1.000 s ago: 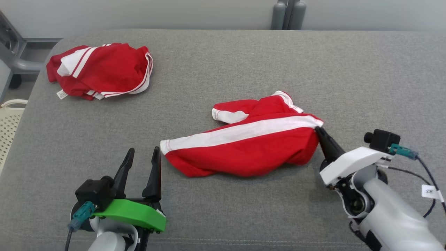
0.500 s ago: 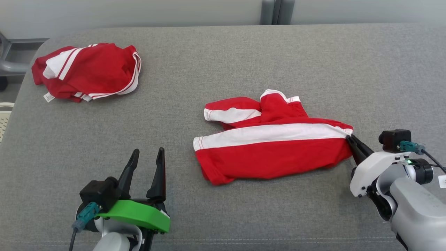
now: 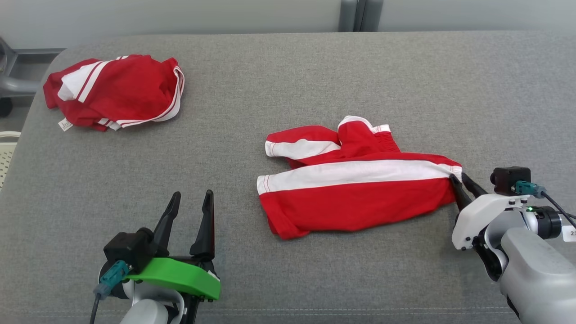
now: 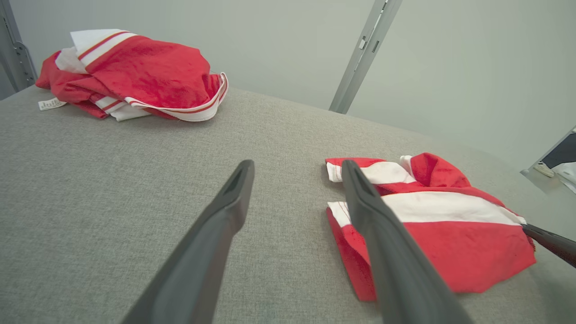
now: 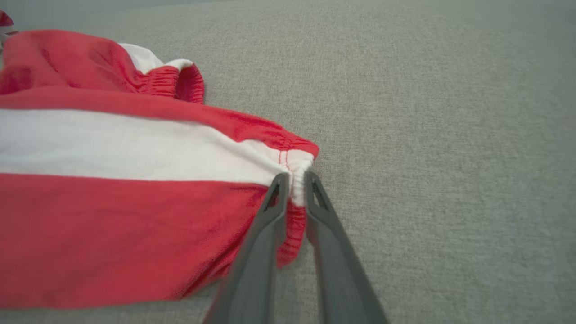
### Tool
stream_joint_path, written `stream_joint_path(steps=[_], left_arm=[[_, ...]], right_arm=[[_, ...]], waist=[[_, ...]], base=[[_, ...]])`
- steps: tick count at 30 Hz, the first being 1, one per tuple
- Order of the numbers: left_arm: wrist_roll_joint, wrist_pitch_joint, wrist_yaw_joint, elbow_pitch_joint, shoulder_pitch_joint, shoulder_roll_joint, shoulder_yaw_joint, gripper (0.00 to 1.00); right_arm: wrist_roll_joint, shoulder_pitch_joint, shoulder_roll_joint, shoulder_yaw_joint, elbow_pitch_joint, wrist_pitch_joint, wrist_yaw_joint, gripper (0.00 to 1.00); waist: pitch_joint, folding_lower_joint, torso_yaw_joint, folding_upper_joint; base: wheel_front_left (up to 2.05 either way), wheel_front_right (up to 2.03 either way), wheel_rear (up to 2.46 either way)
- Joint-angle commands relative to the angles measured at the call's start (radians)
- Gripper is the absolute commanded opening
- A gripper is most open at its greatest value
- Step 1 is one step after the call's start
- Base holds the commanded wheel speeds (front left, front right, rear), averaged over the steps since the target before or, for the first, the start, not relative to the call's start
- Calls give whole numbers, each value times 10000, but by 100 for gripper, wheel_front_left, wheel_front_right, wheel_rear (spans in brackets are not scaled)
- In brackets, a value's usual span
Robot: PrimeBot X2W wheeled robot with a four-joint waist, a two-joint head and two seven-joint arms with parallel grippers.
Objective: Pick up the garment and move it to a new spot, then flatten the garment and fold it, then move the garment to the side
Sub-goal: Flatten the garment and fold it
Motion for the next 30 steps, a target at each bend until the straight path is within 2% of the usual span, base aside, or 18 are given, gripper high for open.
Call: stream_joint_path(steps=[1, 7, 13, 22, 30], left_arm=[[29, -50, -1, -57, 16, 27, 9, 100], [44, -60, 114, -187, 303, 97, 42, 100], [145, -59, 348, -407, 685, 320, 116, 100], [292, -71, 788, -762, 1424, 605, 241, 100], [405, -97, 1305, -1370, 2324, 740, 594, 100]], right_arm=[[-141, 3, -23, -188, -60, -91, -3, 100], [-538, 348, -105, -728, -676, -87, -1, 100], [-1819, 1060, 67, -2011, -2499, -86, -1, 100], [-3676, 2556, 1105, -3775, -5099, -88, -3, 100], [-4859, 4015, 2087, -4711, -7374, 444, -1, 100]], waist=[[-105, 0, -80, 0], [-327, 0, -323, 0], [-696, 0, -750, 0], [-1243, 0, -1090, 0], [-1610, 0, -1200, 0]], base=[[0, 0, 0], [0, 0, 0], [0, 0, 0], [0, 0, 0], [0, 0, 0]])
